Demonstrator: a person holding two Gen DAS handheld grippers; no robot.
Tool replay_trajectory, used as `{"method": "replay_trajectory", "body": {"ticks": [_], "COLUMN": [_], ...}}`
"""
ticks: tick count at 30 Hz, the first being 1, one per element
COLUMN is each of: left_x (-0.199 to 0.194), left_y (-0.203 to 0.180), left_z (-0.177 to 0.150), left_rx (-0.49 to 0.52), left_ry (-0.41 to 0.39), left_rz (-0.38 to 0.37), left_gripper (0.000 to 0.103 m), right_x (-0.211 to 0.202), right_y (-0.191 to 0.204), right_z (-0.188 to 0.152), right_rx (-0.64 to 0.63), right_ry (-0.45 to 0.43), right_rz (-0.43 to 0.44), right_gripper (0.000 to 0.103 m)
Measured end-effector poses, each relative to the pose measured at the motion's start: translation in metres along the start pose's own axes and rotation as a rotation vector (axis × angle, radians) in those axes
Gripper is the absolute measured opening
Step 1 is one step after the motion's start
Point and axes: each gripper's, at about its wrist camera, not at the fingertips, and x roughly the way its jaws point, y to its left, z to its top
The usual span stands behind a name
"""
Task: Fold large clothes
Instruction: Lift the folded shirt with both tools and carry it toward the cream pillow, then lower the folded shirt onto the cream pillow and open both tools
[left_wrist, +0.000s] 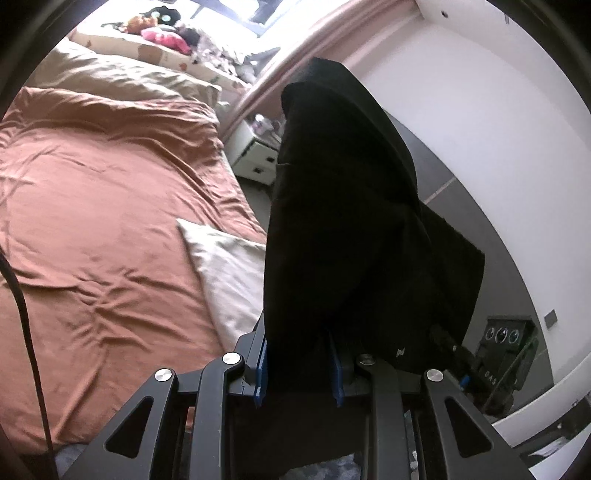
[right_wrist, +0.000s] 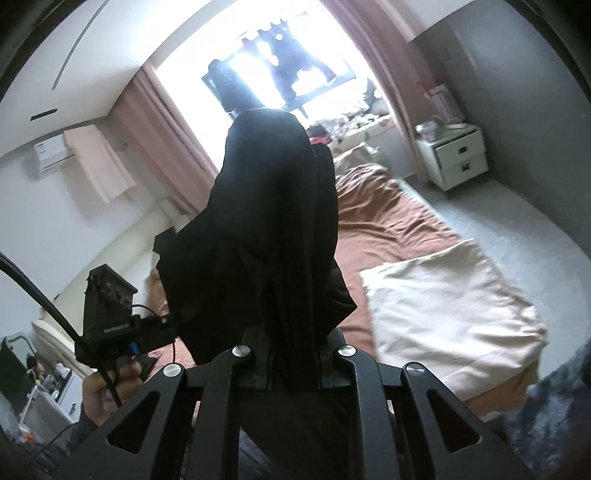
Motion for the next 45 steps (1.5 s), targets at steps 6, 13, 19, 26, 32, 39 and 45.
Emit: {"method": "replay_trajectory", "body": {"ticks": [6, 13, 19, 26, 32, 39, 45], "left_x": [0.042, 0.088, 0.126, 0.185, 0.231, 0.277, 0.282], "left_y": [-0.022, -0.020, 0.006, 0.048, 0.081, 0.124, 0.150], "left_z": [-0.003, 0.003, 0.024, 0.046, 0.062, 0.062, 0.039], "left_rx": [0.005, -0.028, -0.059, -0.093, -0.126, -0.142, -0.158], "left_ry": [0.064, 0.132, 0.180, 0.244, 0.293, 0.352, 0.398], "left_rz": [-0.041, -0.057, -0.036, -0.031, -0.021, 0.095, 0.099], "left_gripper": [0.028, 0.028, 0.028, 0.028, 0.028, 0.031, 0.042], "right_x": [-0.014, 0.005, 0.043, 0.092, 0.139, 0.163, 0.103], "right_y": [0.000, -0.004, -0.010, -0.030, -0.047, -0.055, -0.017], "right_z": [0.008, 0.014, 0.017, 0.032, 0.051, 0.040, 0.019], "right_rx": [-0.004, 0.032, 0.071, 0.140, 0.214, 0.337, 0.299], "right_ry": [-0.019, -0.012, 0.010, 0.044, 0.105, 0.129, 0.105], "right_rz": [-0.073, -0.120, -0.137, -0.171, -0.274, -0.472, -0.539], "right_gripper": [0.012, 0.012, 0.012, 0.012, 0.019, 0.058, 0.062]}}
